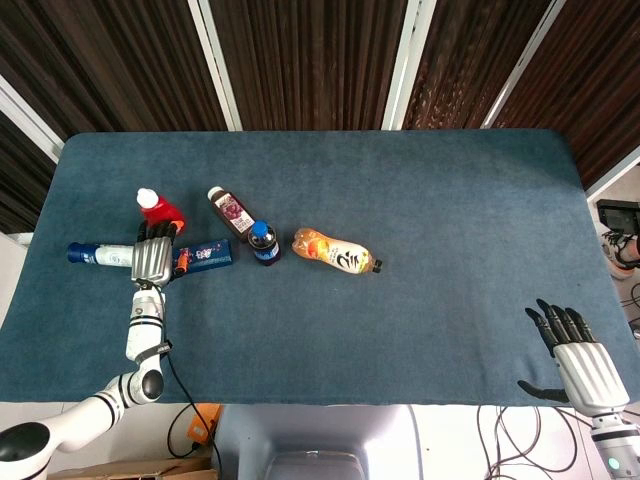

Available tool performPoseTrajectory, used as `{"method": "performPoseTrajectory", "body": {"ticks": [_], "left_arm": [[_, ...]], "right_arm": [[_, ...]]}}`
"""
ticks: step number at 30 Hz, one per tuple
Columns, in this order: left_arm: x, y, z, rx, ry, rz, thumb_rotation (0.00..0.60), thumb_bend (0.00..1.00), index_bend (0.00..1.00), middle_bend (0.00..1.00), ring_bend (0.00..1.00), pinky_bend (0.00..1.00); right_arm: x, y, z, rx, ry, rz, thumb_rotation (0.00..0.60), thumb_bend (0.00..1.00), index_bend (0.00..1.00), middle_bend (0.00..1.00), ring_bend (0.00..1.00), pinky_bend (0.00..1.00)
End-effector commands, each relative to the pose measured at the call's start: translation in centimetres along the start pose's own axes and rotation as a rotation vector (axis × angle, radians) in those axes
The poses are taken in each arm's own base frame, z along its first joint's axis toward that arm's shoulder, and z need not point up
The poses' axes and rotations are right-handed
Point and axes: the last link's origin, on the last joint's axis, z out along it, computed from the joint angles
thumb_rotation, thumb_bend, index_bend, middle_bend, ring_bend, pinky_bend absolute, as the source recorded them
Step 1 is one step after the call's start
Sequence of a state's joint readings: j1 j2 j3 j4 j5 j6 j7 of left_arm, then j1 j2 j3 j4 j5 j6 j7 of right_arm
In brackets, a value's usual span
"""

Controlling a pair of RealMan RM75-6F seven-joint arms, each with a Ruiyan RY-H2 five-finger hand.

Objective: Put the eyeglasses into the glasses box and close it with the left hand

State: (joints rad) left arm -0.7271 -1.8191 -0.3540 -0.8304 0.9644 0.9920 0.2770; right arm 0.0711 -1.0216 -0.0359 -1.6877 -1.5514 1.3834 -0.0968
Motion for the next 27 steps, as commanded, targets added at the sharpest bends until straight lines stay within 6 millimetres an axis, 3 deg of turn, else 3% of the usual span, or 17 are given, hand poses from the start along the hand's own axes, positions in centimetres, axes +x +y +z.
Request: {"method": "performPoseTrajectory", "body": {"ticks": [1, 6, 12, 17, 23, 27], "left_arm": [[0.0, 0.0, 0.0, -0.002, 0.009, 0.013, 0.600, 0.41, 0.23, 0.10, 0.05, 0.04], [0.7, 0.2, -0.3, -0.033, 0.093, 0.038, 0.600, 0.40, 0.24, 0.10, 0.05, 0.04], [2.6, -0.2, -3.5, -0.136, 0.172, -0.007, 0.600, 0.39, 0.23, 0.11, 0.06, 0.04], [5.0, -2.9, -9.1, -0.203, 0.119, -0.052, 0.600, 0.39, 0.21, 0.11, 0.06, 0.05], [7.9, -8.9, -18.3, -0.208, -0.075, -0.010, 0.600, 0.39, 0.10, 0.02, 0.00, 0.03], [8.2, -12.6, -23.1, -0.172, -0.083, -0.030, 0.600, 0.39, 0.05, 0.00, 0.00, 0.01]], "right_arm": [[0.0, 0.0, 0.0, 0.000, 0.000, 0.000, 0.600, 0.03, 0.00, 0.00, 0.00, 0.00], [0.0, 0.0, 0.0, 0.000, -0.001, -0.001, 0.600, 0.03, 0.00, 0.00, 0.00, 0.00], [-0.1, -0.1, 0.0, 0.004, -0.003, -0.003, 0.600, 0.03, 0.00, 0.00, 0.00, 0.00], [-0.1, -0.2, -0.2, 0.011, -0.002, -0.004, 0.600, 0.03, 0.00, 0.00, 0.00, 0.00], [-0.5, -0.7, -0.2, 0.029, -0.015, -0.031, 0.600, 0.03, 0.00, 0.00, 0.00, 0.00], [-0.9, -1.2, -0.2, 0.047, -0.023, -0.040, 0.600, 0.03, 0.00, 0.00, 0.00, 0.00]]}}
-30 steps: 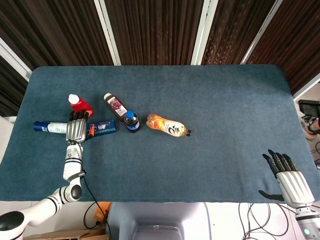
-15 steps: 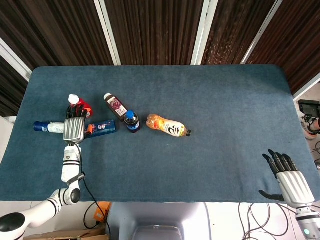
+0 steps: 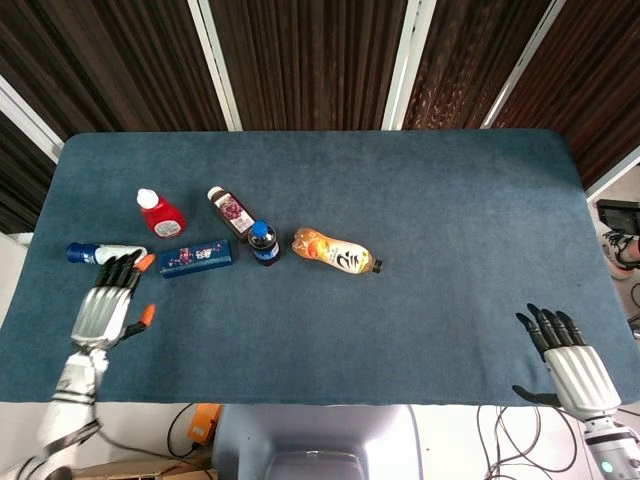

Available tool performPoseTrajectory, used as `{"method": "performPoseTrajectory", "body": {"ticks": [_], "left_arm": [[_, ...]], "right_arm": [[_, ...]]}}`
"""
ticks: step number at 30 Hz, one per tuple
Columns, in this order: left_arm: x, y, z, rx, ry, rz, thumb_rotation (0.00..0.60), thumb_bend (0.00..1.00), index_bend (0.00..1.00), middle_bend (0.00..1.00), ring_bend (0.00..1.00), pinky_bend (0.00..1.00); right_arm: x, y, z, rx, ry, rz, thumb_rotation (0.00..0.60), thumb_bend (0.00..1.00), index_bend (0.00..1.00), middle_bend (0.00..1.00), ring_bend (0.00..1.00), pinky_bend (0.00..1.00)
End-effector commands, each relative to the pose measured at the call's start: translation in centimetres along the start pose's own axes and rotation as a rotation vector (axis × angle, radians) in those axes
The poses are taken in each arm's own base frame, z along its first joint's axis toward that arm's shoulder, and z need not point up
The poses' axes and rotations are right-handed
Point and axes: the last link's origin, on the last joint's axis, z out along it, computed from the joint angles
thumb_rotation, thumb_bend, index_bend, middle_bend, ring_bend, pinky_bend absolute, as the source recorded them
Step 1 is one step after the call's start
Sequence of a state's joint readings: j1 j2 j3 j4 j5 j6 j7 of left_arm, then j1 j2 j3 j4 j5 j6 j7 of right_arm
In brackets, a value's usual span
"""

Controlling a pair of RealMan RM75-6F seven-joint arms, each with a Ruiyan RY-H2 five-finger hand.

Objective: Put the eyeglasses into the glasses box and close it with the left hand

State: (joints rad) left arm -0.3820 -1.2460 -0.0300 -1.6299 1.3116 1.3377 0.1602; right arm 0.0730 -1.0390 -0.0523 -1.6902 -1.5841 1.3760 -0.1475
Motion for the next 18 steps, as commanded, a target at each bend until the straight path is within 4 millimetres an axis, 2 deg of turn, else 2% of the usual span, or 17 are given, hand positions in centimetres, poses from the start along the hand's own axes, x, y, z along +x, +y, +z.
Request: {"method": "performPoseTrajectory", "body": {"ticks": [1, 4, 10, 18], "left_arm": [[0.5, -3.8, -9.5, 0.047, -0.050, -0.042, 0.600, 0.39, 0.04, 0.00, 0.00, 0.01], [0.5, -4.8, -10.7, 0.041, -0.066, -0.006, 0.600, 0.39, 0.03, 0.00, 0.00, 0.00], [1.5, -5.6, -10.8, 0.046, -0.022, -0.041, 0.600, 0.39, 0.01, 0.00, 0.00, 0.00], [1.7, -5.7, -10.8, 0.038, -0.018, -0.040, 0.600, 0.39, 0.01, 0.00, 0.00, 0.00]], "right_arm": [[-0.3, -0.4, 0.0, 0.012, -0.008, -0.007, 0.600, 0.03, 0.00, 0.00, 0.00, 0.00], [-0.7, -0.8, 0.0, 0.020, -0.015, -0.023, 0.600, 0.03, 0.00, 0.00, 0.00, 0.00], [-1.1, -1.3, -0.1, 0.029, -0.023, -0.043, 0.600, 0.03, 0.00, 0.00, 0.00, 0.00], [-1.3, -1.4, 0.1, 0.034, -0.035, -0.049, 0.600, 0.03, 0.00, 0.00, 0.00, 0.00]]}}
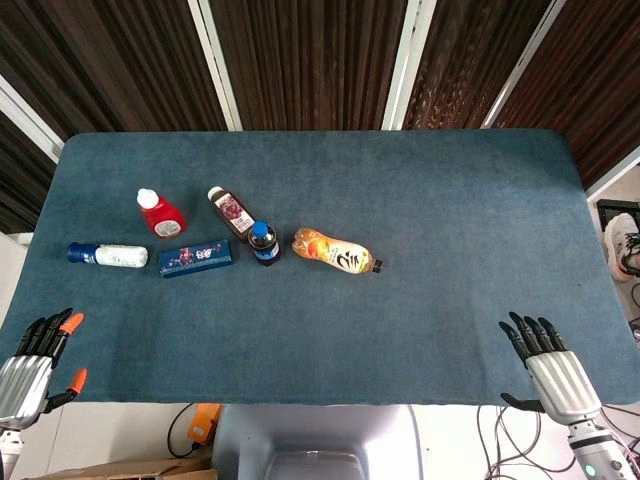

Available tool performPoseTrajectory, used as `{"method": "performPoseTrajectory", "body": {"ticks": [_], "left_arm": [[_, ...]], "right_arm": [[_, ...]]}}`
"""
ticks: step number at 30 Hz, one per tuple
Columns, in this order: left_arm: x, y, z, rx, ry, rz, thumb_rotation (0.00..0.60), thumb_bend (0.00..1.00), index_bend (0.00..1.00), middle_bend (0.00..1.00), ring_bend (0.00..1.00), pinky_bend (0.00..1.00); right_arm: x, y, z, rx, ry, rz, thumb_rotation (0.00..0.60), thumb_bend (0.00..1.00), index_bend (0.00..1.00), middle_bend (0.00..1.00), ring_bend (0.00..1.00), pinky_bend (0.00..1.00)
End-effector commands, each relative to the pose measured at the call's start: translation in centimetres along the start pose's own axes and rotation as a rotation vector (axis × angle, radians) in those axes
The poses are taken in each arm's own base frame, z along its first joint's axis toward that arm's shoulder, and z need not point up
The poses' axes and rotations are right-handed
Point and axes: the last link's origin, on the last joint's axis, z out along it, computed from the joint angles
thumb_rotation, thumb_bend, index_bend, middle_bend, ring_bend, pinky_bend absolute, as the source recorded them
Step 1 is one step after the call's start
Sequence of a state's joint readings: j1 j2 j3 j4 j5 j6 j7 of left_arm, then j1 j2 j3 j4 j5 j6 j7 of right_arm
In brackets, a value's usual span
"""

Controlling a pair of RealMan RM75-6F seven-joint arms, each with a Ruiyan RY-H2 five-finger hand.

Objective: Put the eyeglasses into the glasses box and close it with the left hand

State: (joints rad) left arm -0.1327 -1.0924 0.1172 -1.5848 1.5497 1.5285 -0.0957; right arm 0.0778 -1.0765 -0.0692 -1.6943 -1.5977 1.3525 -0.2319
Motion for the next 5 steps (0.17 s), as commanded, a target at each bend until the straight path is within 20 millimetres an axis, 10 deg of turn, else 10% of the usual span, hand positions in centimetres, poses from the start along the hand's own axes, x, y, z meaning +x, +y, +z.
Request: {"method": "performPoseTrajectory", "body": {"ticks": [1, 5], "left_arm": [[-0.02, -0.10, 0.06, 0.003, 0.000, 0.003, 0.600, 0.39, 0.01, 0.00, 0.00, 0.00], [0.01, -0.14, 0.13, 0.009, 0.007, 0.006, 0.600, 0.39, 0.01, 0.00, 0.00, 0.00]], "right_arm": [[-0.04, -0.01, 0.09, 0.002, -0.004, -0.001, 0.600, 0.03, 0.00, 0.00, 0.00, 0.00], [0.05, 0.04, 0.05, 0.002, -0.001, 0.002, 0.600, 0.03, 0.00, 0.00, 0.00, 0.00]]}}
